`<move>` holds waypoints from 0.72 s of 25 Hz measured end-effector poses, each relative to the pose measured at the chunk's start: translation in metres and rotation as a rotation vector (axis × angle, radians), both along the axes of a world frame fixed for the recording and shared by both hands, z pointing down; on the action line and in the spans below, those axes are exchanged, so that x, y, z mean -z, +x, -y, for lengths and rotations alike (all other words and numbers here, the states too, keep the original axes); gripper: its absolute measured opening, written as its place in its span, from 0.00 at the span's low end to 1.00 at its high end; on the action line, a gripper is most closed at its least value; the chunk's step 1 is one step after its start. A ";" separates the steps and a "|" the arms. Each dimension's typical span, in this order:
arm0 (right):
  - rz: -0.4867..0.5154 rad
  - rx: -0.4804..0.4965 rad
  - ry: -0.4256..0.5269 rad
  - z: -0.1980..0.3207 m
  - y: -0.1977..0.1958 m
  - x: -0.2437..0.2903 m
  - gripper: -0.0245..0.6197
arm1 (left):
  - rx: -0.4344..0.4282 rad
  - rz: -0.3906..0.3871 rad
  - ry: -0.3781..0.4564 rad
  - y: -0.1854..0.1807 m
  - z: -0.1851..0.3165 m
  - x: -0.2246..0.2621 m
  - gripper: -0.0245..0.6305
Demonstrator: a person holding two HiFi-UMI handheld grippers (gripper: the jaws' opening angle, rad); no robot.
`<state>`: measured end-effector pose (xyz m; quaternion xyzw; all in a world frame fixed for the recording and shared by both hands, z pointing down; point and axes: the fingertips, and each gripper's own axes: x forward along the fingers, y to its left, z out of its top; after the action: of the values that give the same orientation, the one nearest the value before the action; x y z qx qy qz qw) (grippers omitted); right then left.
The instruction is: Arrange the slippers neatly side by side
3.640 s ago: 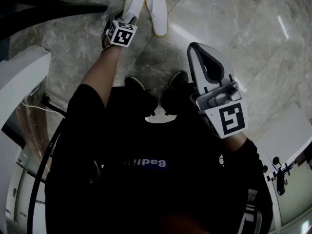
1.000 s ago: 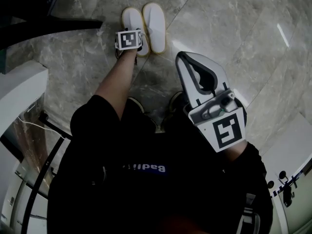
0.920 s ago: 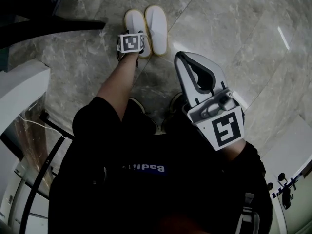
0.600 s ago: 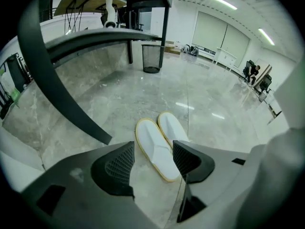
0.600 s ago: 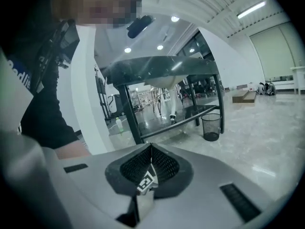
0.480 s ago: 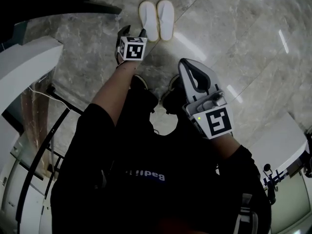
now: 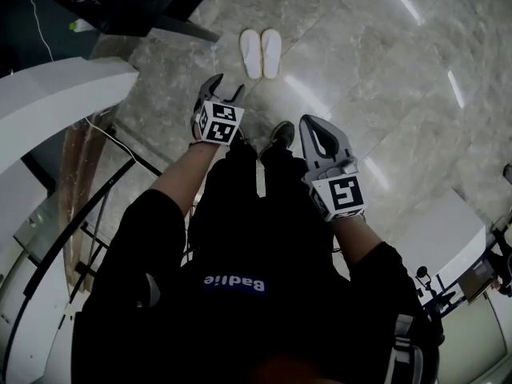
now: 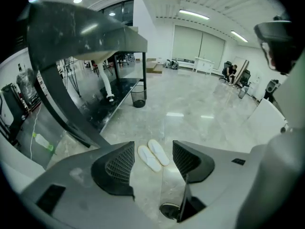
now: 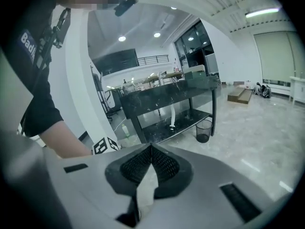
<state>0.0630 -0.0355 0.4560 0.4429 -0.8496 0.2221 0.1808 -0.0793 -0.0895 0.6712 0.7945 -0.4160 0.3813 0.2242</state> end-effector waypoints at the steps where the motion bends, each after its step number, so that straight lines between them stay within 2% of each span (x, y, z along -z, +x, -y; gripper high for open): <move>1: -0.002 -0.006 -0.012 -0.003 0.001 0.015 0.04 | -0.018 -0.005 0.006 0.002 -0.009 0.024 0.38; 5: -0.010 0.001 -0.030 -0.021 0.006 0.074 0.04 | -0.017 -0.015 0.029 -0.003 -0.038 0.115 0.38; 9: -0.010 -0.003 -0.019 -0.026 0.009 0.118 0.04 | 0.004 -0.022 0.093 -0.013 -0.029 0.196 0.38; 12: -0.009 0.011 0.001 -0.032 0.002 0.146 0.04 | -0.016 -0.044 0.148 -0.013 -0.031 0.252 0.38; 18: 0.005 0.037 0.047 -0.042 -0.010 0.195 0.04 | -0.085 -0.180 0.245 0.019 -0.054 0.354 0.38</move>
<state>0.0535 0.0062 0.2613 0.4306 -0.8632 0.1997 0.1722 -0.0607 -0.0354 0.3172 0.8638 -0.4037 0.2640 0.1455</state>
